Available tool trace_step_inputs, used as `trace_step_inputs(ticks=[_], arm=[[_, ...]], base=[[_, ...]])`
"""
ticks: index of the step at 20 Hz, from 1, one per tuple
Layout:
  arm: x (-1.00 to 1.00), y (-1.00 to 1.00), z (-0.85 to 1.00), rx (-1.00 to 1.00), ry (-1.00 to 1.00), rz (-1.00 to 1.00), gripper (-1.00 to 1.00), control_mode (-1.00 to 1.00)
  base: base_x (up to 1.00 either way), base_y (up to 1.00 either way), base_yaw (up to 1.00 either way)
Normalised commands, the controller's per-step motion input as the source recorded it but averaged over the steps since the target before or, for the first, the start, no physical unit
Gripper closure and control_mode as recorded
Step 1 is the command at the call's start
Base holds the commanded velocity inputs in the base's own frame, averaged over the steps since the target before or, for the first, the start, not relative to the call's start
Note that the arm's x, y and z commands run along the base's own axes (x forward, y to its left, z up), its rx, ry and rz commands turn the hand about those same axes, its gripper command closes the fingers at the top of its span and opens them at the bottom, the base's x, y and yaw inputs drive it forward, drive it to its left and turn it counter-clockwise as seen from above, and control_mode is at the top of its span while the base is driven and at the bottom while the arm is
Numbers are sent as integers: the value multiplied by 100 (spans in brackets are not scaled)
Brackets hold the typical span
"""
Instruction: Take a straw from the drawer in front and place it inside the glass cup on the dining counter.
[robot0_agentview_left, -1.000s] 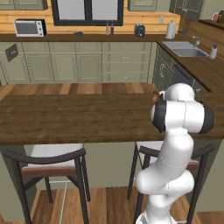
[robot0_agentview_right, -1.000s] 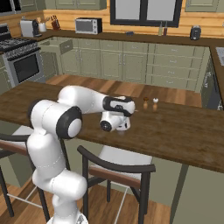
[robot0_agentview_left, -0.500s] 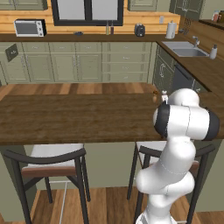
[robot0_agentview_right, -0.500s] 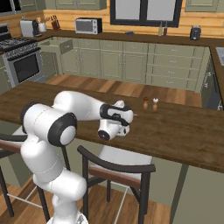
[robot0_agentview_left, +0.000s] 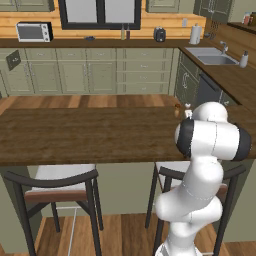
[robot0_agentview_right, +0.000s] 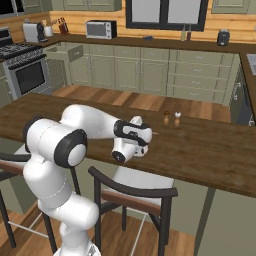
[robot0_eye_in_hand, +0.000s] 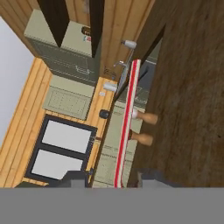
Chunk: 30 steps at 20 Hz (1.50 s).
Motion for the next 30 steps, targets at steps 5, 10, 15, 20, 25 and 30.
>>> trace_step_inputs(ticks=[5,10,15,20,25,30], arm=[[0,0,14,0,0,0,-100,-100],[0,0,34,0,4,0,-100,-100],[-7,-3,46,0,19,-3,-100,-100],[-18,-1,41,0,33,-10,-100,-100],[-9,0,17,0,37,-11,-100,-100],[22,0,-1,-1,33,-2,-100,-100]], base=[[0,0,0],[0,0,0],[0,0,0],[0,0,0],[0,0,0],[0,0,0]])
